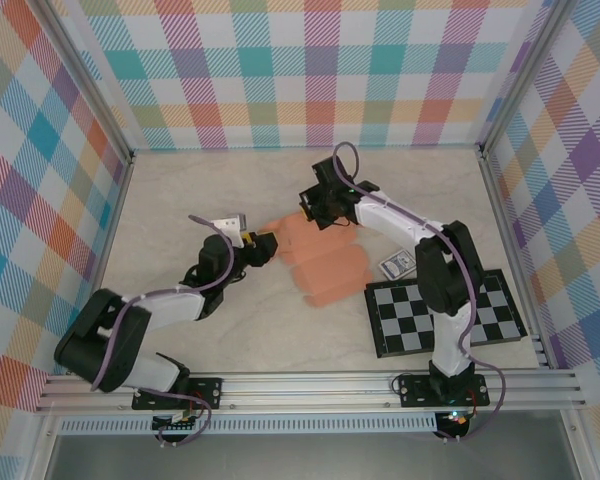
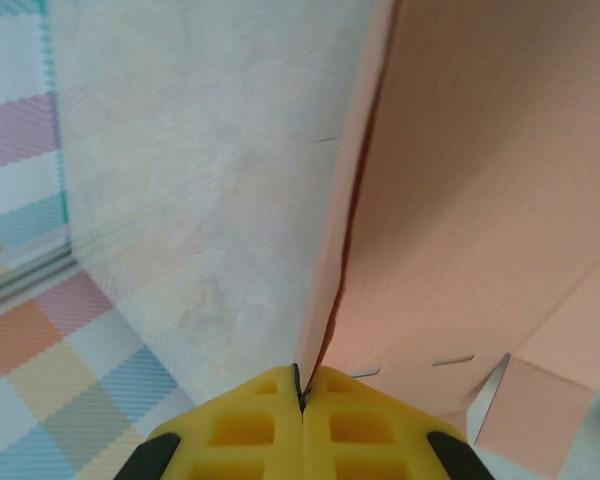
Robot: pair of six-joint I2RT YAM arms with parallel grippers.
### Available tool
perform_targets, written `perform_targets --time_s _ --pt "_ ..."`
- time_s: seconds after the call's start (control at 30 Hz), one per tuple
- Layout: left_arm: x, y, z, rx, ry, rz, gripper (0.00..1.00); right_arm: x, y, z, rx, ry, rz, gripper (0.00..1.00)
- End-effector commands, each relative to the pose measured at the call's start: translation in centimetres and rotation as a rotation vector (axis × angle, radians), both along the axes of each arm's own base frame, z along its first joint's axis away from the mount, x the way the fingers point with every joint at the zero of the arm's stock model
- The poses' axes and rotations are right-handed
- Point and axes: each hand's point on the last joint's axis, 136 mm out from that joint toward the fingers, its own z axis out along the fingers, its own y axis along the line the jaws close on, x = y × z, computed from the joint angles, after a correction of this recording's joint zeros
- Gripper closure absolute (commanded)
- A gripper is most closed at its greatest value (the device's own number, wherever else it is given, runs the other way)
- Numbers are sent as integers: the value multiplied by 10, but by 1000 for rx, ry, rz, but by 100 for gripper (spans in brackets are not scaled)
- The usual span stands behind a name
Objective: Fold the paper box
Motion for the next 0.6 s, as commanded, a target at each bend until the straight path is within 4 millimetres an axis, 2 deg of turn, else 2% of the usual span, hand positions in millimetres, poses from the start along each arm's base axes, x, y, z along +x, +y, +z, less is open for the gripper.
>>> perform_targets --time_s 0.0,0.13,0.17,0.2,0.37,0.57 --pt "-3 11 18 28 15 40 30 11 9 42 61 -224 140 100" --pt "-5 20 29 78 9 40 25 2 15 52 136 -353 286 100" --pt "-4 22 29 106 -1 44 10 -1 14 52 155 -365 309 100" --pt "-4 25 28 139 0 48 2 -3 13 52 171 -385 330 100" --pt "-6 27 21 268 -90 -32 0 -10 4 43 247 -422 376 100" --pt "-8 52 19 342 -196 60 0 -13 -4 41 285 -438 460 100"
